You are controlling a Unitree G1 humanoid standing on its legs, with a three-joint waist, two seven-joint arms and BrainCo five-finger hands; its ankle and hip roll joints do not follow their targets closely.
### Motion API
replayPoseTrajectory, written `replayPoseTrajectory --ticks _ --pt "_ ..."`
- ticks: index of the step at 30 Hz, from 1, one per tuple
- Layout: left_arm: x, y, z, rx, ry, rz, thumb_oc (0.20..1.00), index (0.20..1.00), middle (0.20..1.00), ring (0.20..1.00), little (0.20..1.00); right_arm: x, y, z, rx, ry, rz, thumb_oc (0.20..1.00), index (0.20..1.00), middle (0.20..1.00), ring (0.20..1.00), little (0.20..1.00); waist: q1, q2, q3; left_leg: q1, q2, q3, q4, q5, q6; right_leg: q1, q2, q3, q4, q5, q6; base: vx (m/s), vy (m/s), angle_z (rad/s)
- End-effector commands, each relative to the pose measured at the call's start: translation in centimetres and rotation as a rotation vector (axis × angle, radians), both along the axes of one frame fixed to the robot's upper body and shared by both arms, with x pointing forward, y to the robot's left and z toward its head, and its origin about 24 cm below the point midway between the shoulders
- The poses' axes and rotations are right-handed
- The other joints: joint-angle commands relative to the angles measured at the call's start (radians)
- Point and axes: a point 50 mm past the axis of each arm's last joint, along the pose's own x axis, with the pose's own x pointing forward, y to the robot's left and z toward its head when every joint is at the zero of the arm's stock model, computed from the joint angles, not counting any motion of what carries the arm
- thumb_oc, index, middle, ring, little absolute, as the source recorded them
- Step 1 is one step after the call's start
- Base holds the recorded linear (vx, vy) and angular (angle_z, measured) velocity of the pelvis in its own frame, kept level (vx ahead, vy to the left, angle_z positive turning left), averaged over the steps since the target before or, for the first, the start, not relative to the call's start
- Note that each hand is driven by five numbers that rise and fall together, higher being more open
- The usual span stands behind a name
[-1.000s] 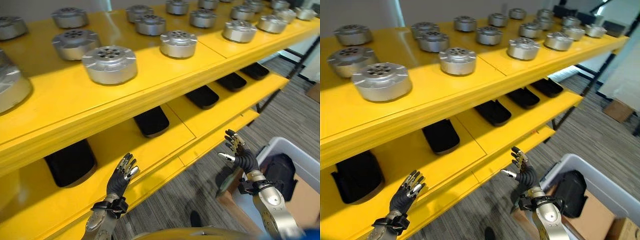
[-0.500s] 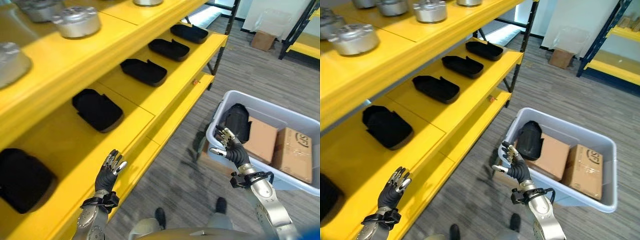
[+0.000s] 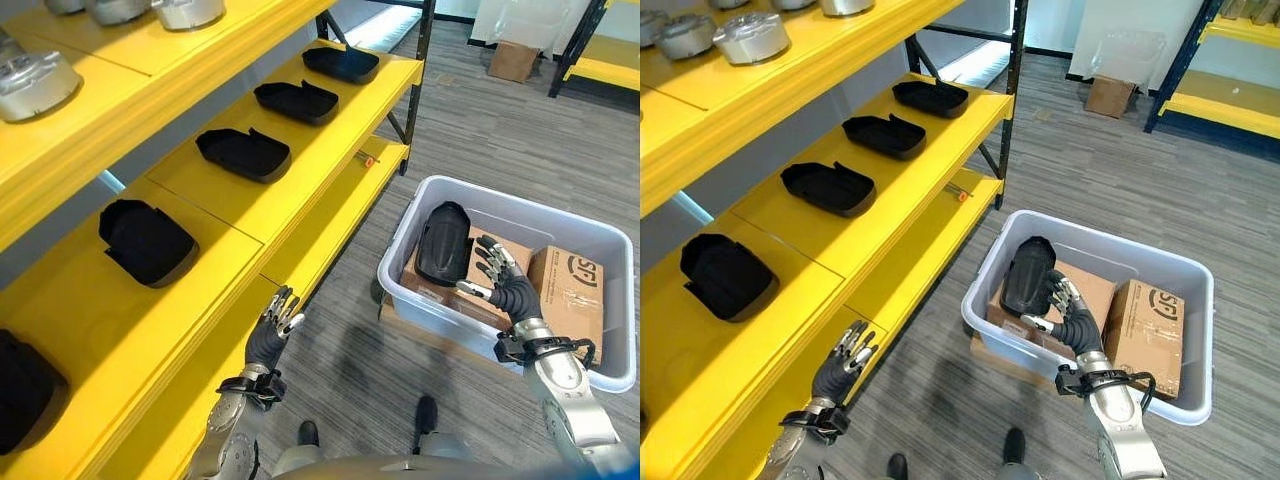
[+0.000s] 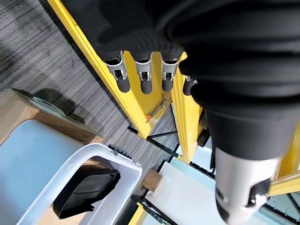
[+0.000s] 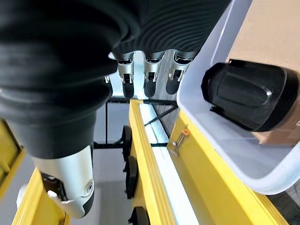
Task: Move parts from the plastic box to the shelf.
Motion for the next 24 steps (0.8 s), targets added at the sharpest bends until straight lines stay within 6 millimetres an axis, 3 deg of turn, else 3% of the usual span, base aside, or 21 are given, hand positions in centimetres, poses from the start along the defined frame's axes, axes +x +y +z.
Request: replayPoseTrajectory --ticks 1,2,4,5,6,7,9,10,13,14,16,19,24 --pt "1.1 1.1 1.7 0.017 -0.092 0.007 1.000 1.000 1.000 1.000 1.000 0.6 -0.1 3.2 -0.010 -0.176 0.013 1.000 1.000 1.000 1.000 1.000 0.007 -0.062 0.006 -0.098 -0.033 -0.073 0.363 0.124 -0.005 -0.034 -0.030 0.083 0.170 -0.031 -0.039 0.03 -0.096 -0.19" --pt "1.1 1.0 1.7 0.014 -0.093 0.012 1.000 1.000 1.000 1.000 1.000 0.8 -0.1 3.4 -0.024 -0.186 0.020 1.000 1.000 1.000 1.000 1.000 0.025 -0.086 0.025 -0.173 -0.107 -0.116 0.446 0.119 0.019 -0.023 -0.024 0.119 0.157 -0.041 -0.050 0.14 -0.110 -0.70" --pt "1.0 0.9 1.7 0.021 -0.093 0.011 1.000 1.000 1.000 1.000 1.000 0.8 -0.1 3.4 -0.022 -0.188 0.009 1.000 1.000 1.000 1.000 1.000 0.039 -0.097 0.029 -0.238 -0.101 -0.115 0.369 0.107 0.034 -0.002 -0.015 0.157 0.147 -0.048 -0.042 0.29 0.061 -1.48" --pt "1.1 0.9 1.7 0.030 -0.095 0.016 1.000 1.000 1.000 1.000 1.000 1.1 -0.1 3.2 -0.018 -0.188 0.002 1.000 1.000 1.000 1.000 1.000 0.067 -0.077 0.053 -0.275 0.013 -0.137 0.027 0.272 0.000 0.027 0.016 0.228 0.175 -0.093 -0.028 0.40 0.262 -1.14" --pt "1.0 1.0 1.7 0.032 -0.096 0.023 1.000 1.000 1.000 1.000 1.000 1.0 -0.1 3.1 -0.022 -0.182 0.005 1.000 1.000 1.000 1.000 1.000 0.074 -0.073 0.058 -0.263 0.027 -0.145 -0.027 0.297 -0.010 0.032 0.020 0.243 0.184 -0.099 -0.025 0.54 0.366 -1.42" --pt "1.0 1.2 1.9 0.042 -0.113 0.045 1.000 1.000 1.000 1.000 1.000 1.1 0.1 3.0 -0.020 -0.180 0.017 1.000 1.000 1.000 1.000 1.000 0.087 -0.061 0.053 -0.273 0.033 -0.162 -0.108 0.319 -0.041 0.055 0.029 0.278 0.179 -0.121 -0.012 0.32 0.287 -1.47" --pt "1.0 1.4 2.2 0.036 -0.132 0.073 1.000 1.000 1.000 1.000 1.000 1.2 1.1 2.6 0.001 -0.165 0.050 1.000 1.000 1.000 1.000 1.000 0.096 -0.042 0.032 -0.216 0.044 -0.187 -0.108 0.295 -0.048 0.070 0.023 0.337 0.175 -0.144 0.000 0.27 0.334 -1.90" --pt "1.1 1.5 2.5 0.041 -0.148 0.078 1.000 1.000 1.000 1.000 1.000 1.4 1.4 2.6 0.009 -0.166 0.063 1.000 1.000 1.000 1.000 1.000 0.098 -0.043 0.026 -0.205 0.041 -0.157 -0.104 0.289 -0.050 0.080 0.009 0.342 0.165 -0.144 0.005 0.21 0.286 -1.82" --pt "1.5 2.1 3.0 0.053 -0.173 0.105 1.000 1.000 1.000 1.000 1.000 1.9 2.2 2.2 0.040 -0.149 0.078 1.000 1.000 1.000 1.000 1.000 0.099 -0.062 0.028 -0.181 0.010 -0.105 -0.073 0.250 -0.030 0.092 -0.058 0.370 0.137 -0.119 0.043 0.14 0.315 -1.10" --pt "2.3 3.0 4.0 0.075 -0.213 0.143 1.000 1.000 1.000 1.000 1.000 2.7 3.7 2.3 0.068 -0.148 0.120 1.000 1.000 1.000 1.000 1.000 0.102 -0.084 0.027 -0.185 -0.017 -0.043 -0.045 0.202 -0.008 0.059 -0.119 0.396 0.112 -0.074 0.085 0.01 0.380 -0.97" --pt "3.0 3.3 4.7 0.093 -0.240 0.159 1.000 1.000 1.000 1.000 1.000 3.5 4.6 2.7 0.066 -0.162 0.150 1.000 1.000 1.000 1.000 1.000 0.107 -0.101 0.025 -0.197 -0.034 -0.011 -0.023 0.173 0.009 0.029 -0.151 0.413 0.094 -0.046 0.107 -0.02 0.254 -0.82" --pt "3.7 3.6 5.2 0.109 -0.259 0.207 1.000 1.000 1.000 1.000 1.000 3.6 5.6 2.8 0.085 -0.163 0.180 1.000 1.000 1.000 1.000 1.000 0.107 -0.140 0.021 -0.224 -0.054 0.017 0.009 0.136 0.026 -0.005 -0.186 0.423 0.066 0.003 0.132 0.01 0.096 -0.38" --pt "3.9 3.0 5.2 0.098 -0.258 0.191 1.000 1.000 1.000 1.000 1.000 3.5 6.0 3.1 0.083 -0.175 0.203 1.000 1.000 1.000 1.000 1.000 0.101 -0.151 0.026 -0.254 -0.054 -0.002 0.033 0.123 0.021 -0.002 -0.189 0.388 0.049 0.022 0.133 0.05 -0.038 0.16"
